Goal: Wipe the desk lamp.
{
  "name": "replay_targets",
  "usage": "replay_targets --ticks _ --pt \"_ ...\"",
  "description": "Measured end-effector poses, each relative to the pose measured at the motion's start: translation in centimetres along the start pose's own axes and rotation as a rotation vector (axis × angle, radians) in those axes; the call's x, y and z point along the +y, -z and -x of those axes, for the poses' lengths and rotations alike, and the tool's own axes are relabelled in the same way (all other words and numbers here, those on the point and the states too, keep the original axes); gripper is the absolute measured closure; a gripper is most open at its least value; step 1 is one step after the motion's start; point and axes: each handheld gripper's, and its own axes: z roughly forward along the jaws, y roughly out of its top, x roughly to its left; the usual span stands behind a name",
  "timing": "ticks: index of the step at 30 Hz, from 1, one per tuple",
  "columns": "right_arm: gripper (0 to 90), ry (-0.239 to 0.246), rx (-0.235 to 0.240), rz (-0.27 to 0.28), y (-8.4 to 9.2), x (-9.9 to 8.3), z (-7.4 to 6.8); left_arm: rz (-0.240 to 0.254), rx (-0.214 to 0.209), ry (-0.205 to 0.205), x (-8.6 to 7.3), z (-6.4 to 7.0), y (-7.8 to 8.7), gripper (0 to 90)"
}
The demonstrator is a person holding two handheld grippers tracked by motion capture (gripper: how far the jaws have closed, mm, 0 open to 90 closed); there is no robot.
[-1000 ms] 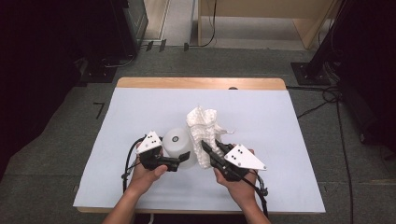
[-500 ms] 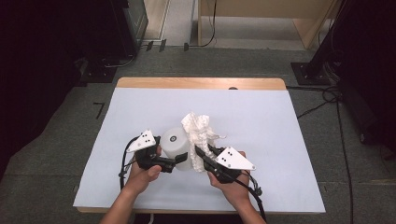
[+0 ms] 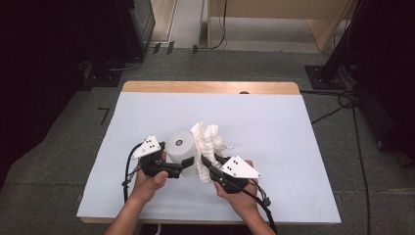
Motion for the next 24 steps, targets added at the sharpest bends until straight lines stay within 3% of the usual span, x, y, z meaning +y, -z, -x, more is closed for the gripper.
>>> replay_targets --ticks 3,7,18,24 --pt "72.7 -0.014 -0.018 0.017 0.4 0.3 0.5 -0.008 -0.018 -0.016 -0.1 0.5 -0.4 9.1" --pt "72.7 -0.026 -0.023 0.018 0.5 0.3 0.7 0.007 0.002 -0.018 0.1 0.7 -0.2 9.0" --pt "72.2 -0.032 -0.004 -0.021 -0.4 -0.3 -0.6 0.114 0.137 0.034 0.5 0.0 1.1 9.0" --pt "72.2 -0.052 -0.028 -0.026 -0.6 -0.5 -0.5 0.065 0.113 -0.008 0.2 0.6 0.3 9.1"
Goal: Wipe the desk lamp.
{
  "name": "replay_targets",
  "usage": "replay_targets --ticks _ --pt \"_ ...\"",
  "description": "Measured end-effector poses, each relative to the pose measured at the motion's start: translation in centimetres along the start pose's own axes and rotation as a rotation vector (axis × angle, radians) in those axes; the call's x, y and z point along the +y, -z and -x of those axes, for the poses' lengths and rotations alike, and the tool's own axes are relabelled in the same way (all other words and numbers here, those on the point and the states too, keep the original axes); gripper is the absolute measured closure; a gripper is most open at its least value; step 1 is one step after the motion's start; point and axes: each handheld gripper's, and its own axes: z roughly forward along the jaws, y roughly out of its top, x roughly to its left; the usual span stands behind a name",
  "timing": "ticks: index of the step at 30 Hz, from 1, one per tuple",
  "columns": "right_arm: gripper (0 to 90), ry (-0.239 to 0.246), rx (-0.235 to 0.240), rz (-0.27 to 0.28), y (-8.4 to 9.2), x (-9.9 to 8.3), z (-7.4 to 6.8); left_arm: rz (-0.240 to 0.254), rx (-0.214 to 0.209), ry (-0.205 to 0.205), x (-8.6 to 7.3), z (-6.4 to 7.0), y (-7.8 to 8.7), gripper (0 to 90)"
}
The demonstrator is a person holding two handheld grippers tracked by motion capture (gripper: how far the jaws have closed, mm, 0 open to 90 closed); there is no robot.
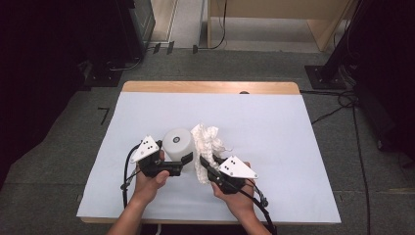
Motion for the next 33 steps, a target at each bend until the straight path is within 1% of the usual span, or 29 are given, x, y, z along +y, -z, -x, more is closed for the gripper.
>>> replay_targets --ticks 2,3,4,7,8,11,15,19,20,23,26,27,29,33 --pt "72.3 -0.013 -0.012 0.002 0.1 0.0 0.4 -0.007 -0.013 -0.009 -0.1 0.2 -0.2 9.1" --pt "72.3 -0.016 -0.014 0.004 0.1 0.1 0.6 -0.013 -0.014 -0.021 -0.1 0.2 -0.3 9.1" --pt "72.3 -0.016 -0.018 0.007 0.2 0.1 0.7 -0.021 -0.005 -0.033 -0.2 0.3 -0.4 9.0" --pt "72.3 -0.018 -0.038 0.018 0.5 0.3 1.4 -0.052 0.098 -0.107 -0.8 0.4 -1.1 9.0" --pt "72.3 -0.021 -0.043 0.020 0.6 0.3 1.6 -0.062 0.124 -0.118 -1.1 0.3 -1.3 9.0" --pt "72.4 -0.029 -0.063 0.033 1.0 0.6 2.3 -0.089 0.174 -0.122 -1.9 -0.5 -1.8 9.0" --pt "72.4 -0.035 -0.089 0.049 1.5 0.8 3.1 -0.124 0.262 -0.143 -2.8 -1.4 -2.3 8.9" --pt "72.5 -0.041 -0.106 0.060 1.9 1.0 3.8 -0.159 0.310 -0.154 -3.6 -2.0 -2.6 8.9" --pt "72.5 -0.042 -0.110 0.060 1.9 1.0 3.9 -0.169 0.320 -0.164 -3.8 -2.0 -2.7 8.9" --pt "72.5 -0.043 -0.115 0.062 2.1 1.1 4.1 -0.167 0.319 -0.168 -3.8 -2.0 -2.7 8.9" --pt "72.5 -0.047 -0.116 0.063 2.1 1.1 4.1 -0.171 0.323 -0.159 -3.9 -2.2 -2.6 8.7" --pt "72.5 -0.044 -0.118 0.064 2.2 1.1 4.1 -0.164 0.327 -0.146 -4.0 -2.2 -2.5 8.6" --pt "72.6 -0.038 -0.117 0.065 2.2 1.1 4.2 -0.164 0.348 -0.137 -4.1 -2.2 -2.4 7.4" --pt "72.6 -0.041 -0.119 0.062 2.2 1.1 4.2 -0.155 0.380 -0.107 -4.0 -1.9 -2.3 2.0"
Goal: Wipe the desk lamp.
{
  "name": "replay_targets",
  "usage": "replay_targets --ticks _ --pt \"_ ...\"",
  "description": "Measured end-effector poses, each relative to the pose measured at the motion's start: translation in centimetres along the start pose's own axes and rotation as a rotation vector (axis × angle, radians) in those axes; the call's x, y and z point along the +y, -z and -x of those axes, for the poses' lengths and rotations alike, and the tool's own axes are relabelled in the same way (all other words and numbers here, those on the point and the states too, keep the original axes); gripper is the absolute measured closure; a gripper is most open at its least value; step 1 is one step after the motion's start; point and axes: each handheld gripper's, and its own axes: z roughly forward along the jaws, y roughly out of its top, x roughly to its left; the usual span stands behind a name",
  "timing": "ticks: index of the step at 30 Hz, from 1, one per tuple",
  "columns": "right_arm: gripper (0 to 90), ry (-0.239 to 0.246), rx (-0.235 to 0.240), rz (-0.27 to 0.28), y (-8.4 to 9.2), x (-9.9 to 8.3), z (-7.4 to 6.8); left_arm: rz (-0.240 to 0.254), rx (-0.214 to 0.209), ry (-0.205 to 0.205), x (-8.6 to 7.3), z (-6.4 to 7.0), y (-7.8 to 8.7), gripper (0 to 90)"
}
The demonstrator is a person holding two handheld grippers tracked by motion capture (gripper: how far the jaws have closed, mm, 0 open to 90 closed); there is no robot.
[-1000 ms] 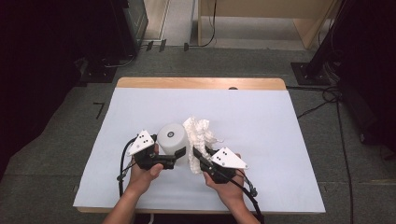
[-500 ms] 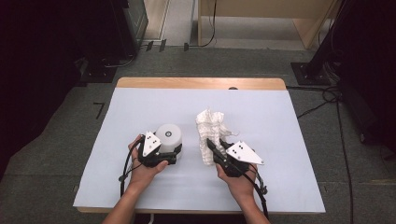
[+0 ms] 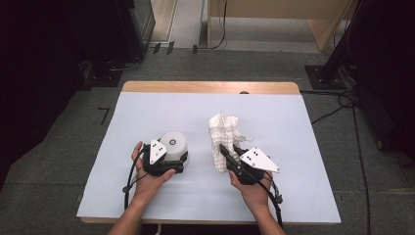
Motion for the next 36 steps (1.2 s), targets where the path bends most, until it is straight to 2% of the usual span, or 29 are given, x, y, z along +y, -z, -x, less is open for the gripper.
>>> replay_targets --ticks 3,4,6,9,12,13,17,20,22,23,26,28,30,32,36 --pt "72.6 0.006 0.001 0.005 0.0 0.0 0.1 0.014 0.048 0.030 0.1 0.7 0.2 1.3" --pt "72.6 0.005 0.001 0.005 0.0 0.1 0.1 0.013 0.074 0.055 0.2 1.0 0.3 1.3" --pt "72.6 0.004 0.001 0.005 0.0 0.1 0.2 0.000 0.149 0.097 0.3 1.7 0.1 1.3" --pt "72.6 0.001 0.002 0.001 0.0 0.0 0.2 -0.018 0.239 0.115 0.4 2.8 -0.5 1.6" --pt "72.6 0.002 0.003 0.001 0.0 0.0 0.1 -0.047 0.269 0.124 0.4 3.2 -1.1 2.0" --pt "72.6 0.002 0.003 0.001 0.0 0.0 0.1 -0.048 0.277 0.123 0.4 3.3 -1.2 5.2" --pt "72.6 0.003 0.002 0.001 0.0 0.0 0.1 -0.043 0.254 0.131 0.4 3.1 -1.1 8.1" --pt "72.6 0.002 0.002 0.000 0.0 0.0 0.2 -0.036 0.211 0.133 0.3 2.4 -0.7 8.4" --pt "72.6 0.002 0.004 0.001 0.0 0.0 0.1 -0.020 0.136 0.141 0.4 1.7 -0.4 8.5" --pt "72.7 0.002 0.005 0.002 0.0 0.1 0.1 -0.009 0.082 0.143 0.5 1.3 -0.2 8.6" --pt "72.7 0.007 0.016 0.011 0.1 0.3 -0.2 0.022 -0.136 0.171 1.1 0.2 0.3 8.6" --pt "72.7 0.012 0.030 0.021 0.2 0.5 -0.4 0.038 -0.266 0.185 1.4 -0.3 0.6 8.6" --pt "72.7 0.014 0.052 0.026 0.4 0.8 -0.8 0.034 -0.371 0.208 1.8 -0.6 0.7 8.5" --pt "72.6 0.024 0.079 0.043 0.6 1.1 -1.3 0.032 -0.431 0.200 1.9 -0.5 0.8 8.6" --pt "72.6 0.054 0.134 0.060 0.8 1.7 -2.6 0.030 -0.491 0.133 2.4 0.4 1.1 8.6"
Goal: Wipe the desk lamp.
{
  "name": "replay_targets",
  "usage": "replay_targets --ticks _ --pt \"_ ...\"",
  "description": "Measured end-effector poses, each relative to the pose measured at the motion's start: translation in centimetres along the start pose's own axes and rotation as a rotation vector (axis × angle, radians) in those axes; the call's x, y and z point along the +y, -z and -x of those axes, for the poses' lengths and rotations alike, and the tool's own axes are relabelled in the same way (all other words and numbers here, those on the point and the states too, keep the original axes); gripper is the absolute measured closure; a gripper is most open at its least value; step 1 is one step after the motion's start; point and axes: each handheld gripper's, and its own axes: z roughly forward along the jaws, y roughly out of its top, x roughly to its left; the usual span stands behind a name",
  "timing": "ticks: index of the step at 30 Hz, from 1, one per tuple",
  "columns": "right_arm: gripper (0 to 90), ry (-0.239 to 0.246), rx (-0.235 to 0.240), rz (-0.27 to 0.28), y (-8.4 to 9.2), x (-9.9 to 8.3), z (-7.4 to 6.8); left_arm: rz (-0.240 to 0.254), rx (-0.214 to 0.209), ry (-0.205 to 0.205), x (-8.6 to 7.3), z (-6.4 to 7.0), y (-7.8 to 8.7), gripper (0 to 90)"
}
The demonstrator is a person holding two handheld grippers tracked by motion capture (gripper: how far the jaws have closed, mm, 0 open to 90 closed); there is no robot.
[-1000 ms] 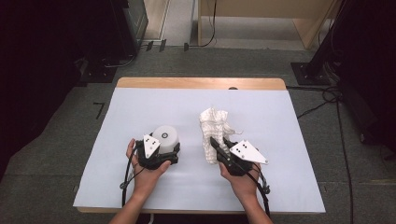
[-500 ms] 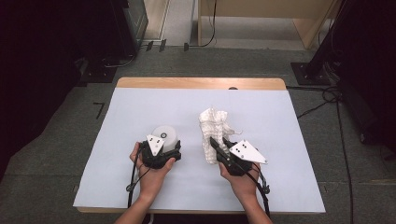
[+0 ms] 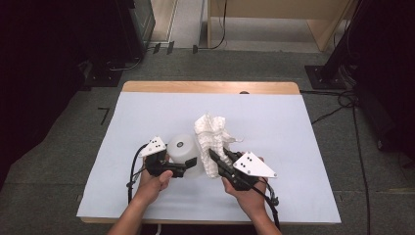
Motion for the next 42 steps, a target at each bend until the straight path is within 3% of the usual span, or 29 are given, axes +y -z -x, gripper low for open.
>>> replay_targets --ticks 3,7,12,16,20,26,36,42 --pt "72.6 0.030 0.029 -0.005 -0.3 0.0 -0.8 -0.012 -0.054 -0.049 0.1 0.8 -0.2 8.6" --pt "72.6 0.037 0.028 -0.020 -0.6 -0.3 -0.7 -0.012 -0.084 -0.078 0.3 1.2 -0.1 8.6" --pt "72.7 0.019 0.020 -0.046 -0.9 -1.0 -0.1 0.024 -0.110 -0.046 0.6 0.9 0.6 8.6" --pt "72.7 0.015 0.027 -0.072 -1.3 -1.6 -0.2 0.054 -0.096 -0.032 0.9 0.4 1.2 8.6" --pt "72.6 0.018 0.036 -0.088 -1.7 -2.2 -0.6 0.103 -0.093 0.019 1.1 -0.4 2.0 8.6" --pt "72.5 0.019 0.043 -0.108 -2.1 -2.6 -1.4 0.112 -0.071 0.032 1.1 -0.6 2.2 8.7" --pt "72.6 -0.011 -0.010 -0.076 -1.5 -2.0 -0.3 0.047 -0.098 -0.061 0.8 1.1 0.8 8.7" --pt "72.5 -0.010 0.008 -0.098 -1.8 -2.4 -0.8 0.095 -0.051 -0.022 1.1 0.5 1.7 8.7"
